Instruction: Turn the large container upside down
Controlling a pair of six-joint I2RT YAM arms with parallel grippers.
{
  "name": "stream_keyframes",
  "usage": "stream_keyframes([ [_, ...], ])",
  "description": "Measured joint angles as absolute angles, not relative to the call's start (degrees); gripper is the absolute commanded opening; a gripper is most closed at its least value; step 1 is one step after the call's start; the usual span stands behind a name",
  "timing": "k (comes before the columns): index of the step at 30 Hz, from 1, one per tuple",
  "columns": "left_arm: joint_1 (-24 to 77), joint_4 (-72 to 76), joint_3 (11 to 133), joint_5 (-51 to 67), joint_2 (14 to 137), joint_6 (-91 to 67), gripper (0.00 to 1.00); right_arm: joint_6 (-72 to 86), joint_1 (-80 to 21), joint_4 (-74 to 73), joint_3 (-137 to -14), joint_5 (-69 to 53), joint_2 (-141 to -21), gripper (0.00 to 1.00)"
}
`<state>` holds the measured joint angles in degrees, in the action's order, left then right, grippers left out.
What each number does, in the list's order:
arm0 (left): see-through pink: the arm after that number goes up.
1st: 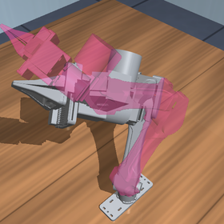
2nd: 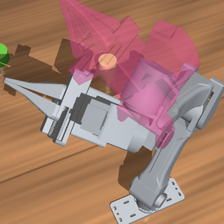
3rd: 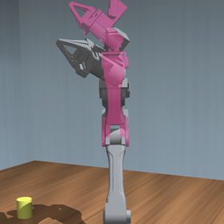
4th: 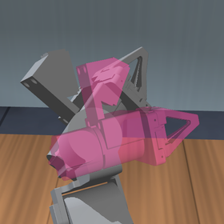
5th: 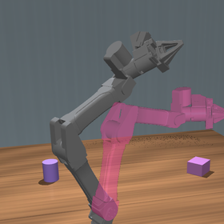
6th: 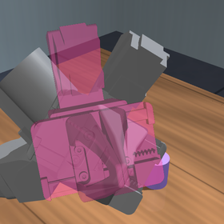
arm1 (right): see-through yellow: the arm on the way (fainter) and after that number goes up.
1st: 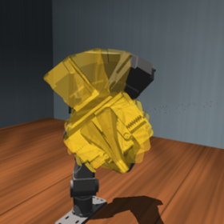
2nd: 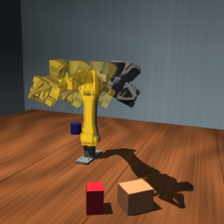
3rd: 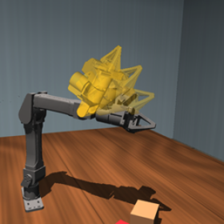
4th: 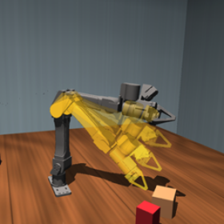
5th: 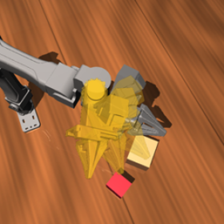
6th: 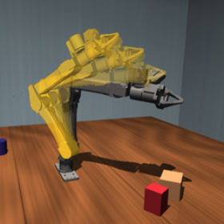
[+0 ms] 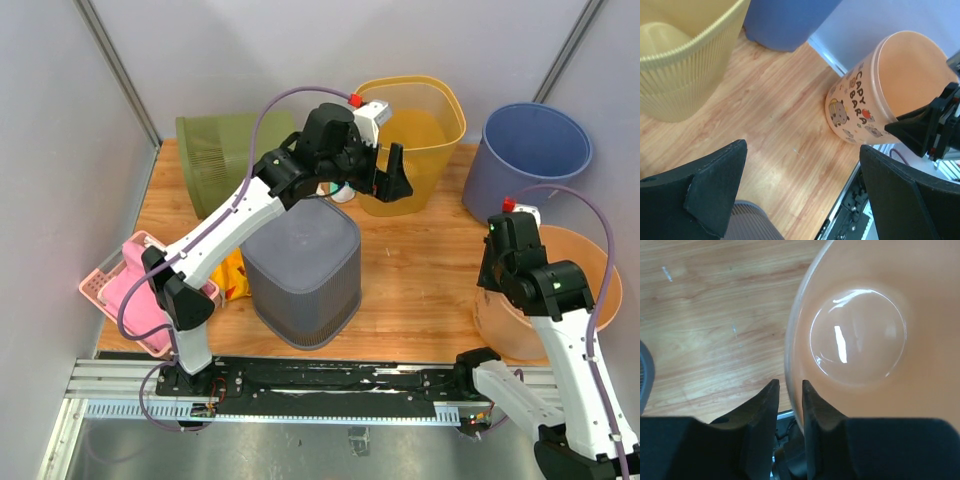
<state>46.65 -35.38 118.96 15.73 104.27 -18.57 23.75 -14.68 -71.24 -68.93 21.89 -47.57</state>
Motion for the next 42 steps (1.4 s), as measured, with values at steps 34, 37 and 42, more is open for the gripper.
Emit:
stream_keyframes([
  [34, 48.4, -30.4, 93.6, 9.9, 93.1, -23.1, 0.99, 24.7, -14.1, -54.5, -73.0, -7.6, -49.8, 0.00],
  [37, 48.4, -29.0, 94.3, 8.6, 93.1, -24.6, 0.99, 29.4, -14.1, -48.6, -70.0, -12.2, -48.3, 0.00],
  [42, 48.0, -26.9, 94.6, 7.7, 93.1, -26.6, 0.99, 35.5, -11.9, -38.2, -63.1, -19.2, -44.8, 0.00],
])
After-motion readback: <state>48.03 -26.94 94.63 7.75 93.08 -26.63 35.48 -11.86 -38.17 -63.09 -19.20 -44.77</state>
